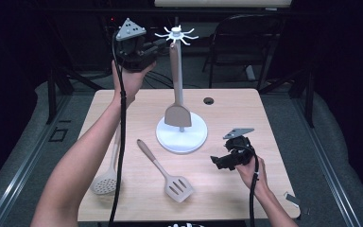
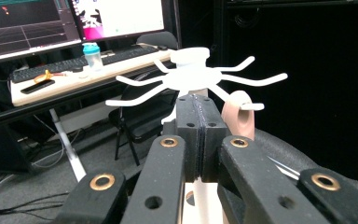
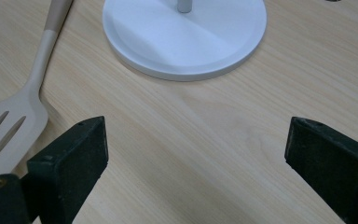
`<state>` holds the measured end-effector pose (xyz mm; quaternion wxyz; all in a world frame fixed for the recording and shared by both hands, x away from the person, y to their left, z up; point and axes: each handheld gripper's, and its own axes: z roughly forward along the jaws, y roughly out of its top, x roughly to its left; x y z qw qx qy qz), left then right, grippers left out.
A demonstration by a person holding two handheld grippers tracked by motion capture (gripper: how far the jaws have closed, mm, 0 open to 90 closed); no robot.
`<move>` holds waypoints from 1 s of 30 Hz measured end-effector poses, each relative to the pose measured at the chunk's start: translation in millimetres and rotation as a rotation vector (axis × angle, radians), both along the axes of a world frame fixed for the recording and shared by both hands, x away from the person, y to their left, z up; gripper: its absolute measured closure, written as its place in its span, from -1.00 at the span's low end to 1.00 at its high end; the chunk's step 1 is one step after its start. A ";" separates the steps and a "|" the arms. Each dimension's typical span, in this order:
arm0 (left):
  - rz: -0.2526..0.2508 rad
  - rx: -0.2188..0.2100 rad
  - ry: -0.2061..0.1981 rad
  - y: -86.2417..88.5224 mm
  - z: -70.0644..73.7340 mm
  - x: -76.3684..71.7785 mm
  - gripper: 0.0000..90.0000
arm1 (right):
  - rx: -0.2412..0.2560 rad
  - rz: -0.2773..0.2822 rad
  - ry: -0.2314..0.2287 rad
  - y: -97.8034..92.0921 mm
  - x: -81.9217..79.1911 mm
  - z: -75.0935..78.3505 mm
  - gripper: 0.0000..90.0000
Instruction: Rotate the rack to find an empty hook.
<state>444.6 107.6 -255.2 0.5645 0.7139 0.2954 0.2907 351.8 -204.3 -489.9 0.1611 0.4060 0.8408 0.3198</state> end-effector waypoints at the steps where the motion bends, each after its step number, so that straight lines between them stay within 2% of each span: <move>1: 0.000 0.000 0.000 0.2 0.1 0.2 0.99 | 0.000 0.000 0.000 0.0 0.0 0.0 -0.88; 26: 0.019 0.004 0.002 0.7 0.0 4.9 0.99 | 0.005 0.000 -0.001 0.1 0.0 -0.2 -0.88; 28: 0.016 -0.004 0.007 1.7 0.5 3.4 0.90 | 0.006 0.001 -0.001 0.1 0.0 -0.3 -0.88; 30: 0.010 -0.014 0.008 2.4 1.0 1.6 0.68 | 0.004 0.002 0.000 -0.3 -0.1 0.0 -0.88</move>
